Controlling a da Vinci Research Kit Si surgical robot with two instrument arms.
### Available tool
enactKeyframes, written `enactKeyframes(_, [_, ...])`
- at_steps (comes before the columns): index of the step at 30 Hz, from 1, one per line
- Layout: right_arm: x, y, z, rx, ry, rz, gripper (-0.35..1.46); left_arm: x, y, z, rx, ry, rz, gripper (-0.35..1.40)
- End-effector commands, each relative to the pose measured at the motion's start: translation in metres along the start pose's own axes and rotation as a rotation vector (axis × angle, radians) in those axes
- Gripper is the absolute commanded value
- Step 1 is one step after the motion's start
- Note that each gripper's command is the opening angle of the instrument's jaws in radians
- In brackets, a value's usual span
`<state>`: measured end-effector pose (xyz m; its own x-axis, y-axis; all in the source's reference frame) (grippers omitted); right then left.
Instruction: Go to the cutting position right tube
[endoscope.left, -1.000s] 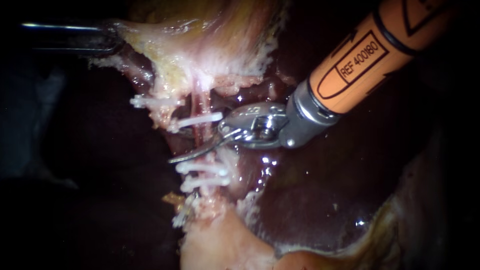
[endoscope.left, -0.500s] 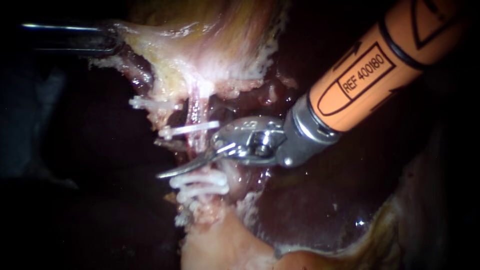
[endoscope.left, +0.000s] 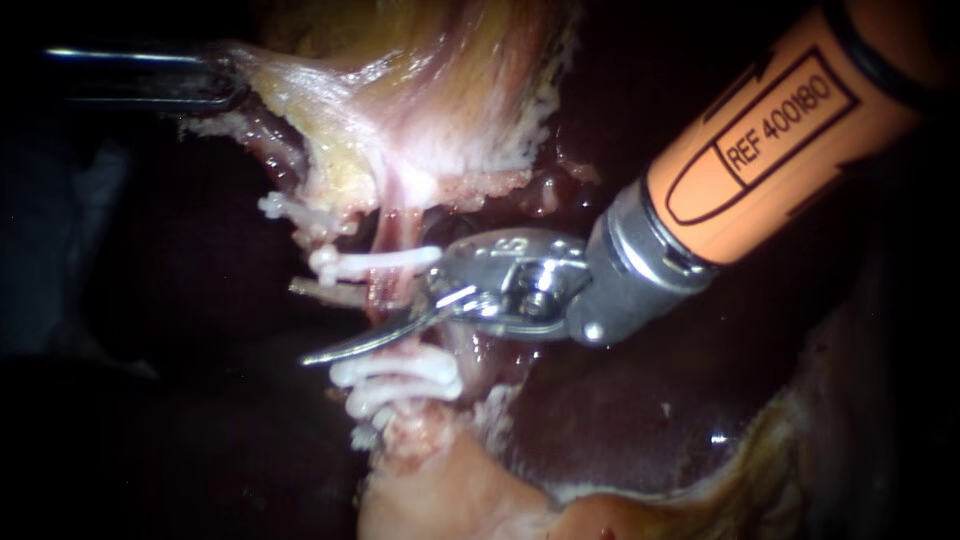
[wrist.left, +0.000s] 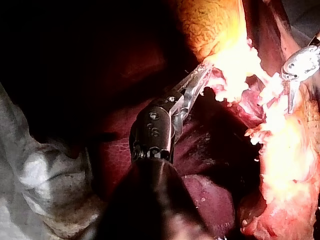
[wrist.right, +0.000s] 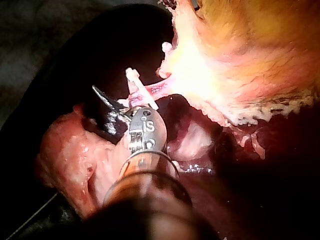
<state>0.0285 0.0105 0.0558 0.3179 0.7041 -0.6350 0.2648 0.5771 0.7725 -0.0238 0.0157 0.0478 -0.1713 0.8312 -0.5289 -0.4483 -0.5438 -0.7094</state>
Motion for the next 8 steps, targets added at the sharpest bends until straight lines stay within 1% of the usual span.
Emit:
enactKeyframes(1, [-0.0001, 0.0, -0.0001, -0.001, -0.001, 0.0, 1.24, 0.0, 0.0, 0.0, 0.0, 0.0, 0.0, -0.35])
enactKeyframes(8, [-0.0001, 0.0002, -0.0001, -0.001, -0.001, 0.0, 1.24, 0.0, 0.0, 0.0, 0.0, 0.0, 0.0, -0.35])
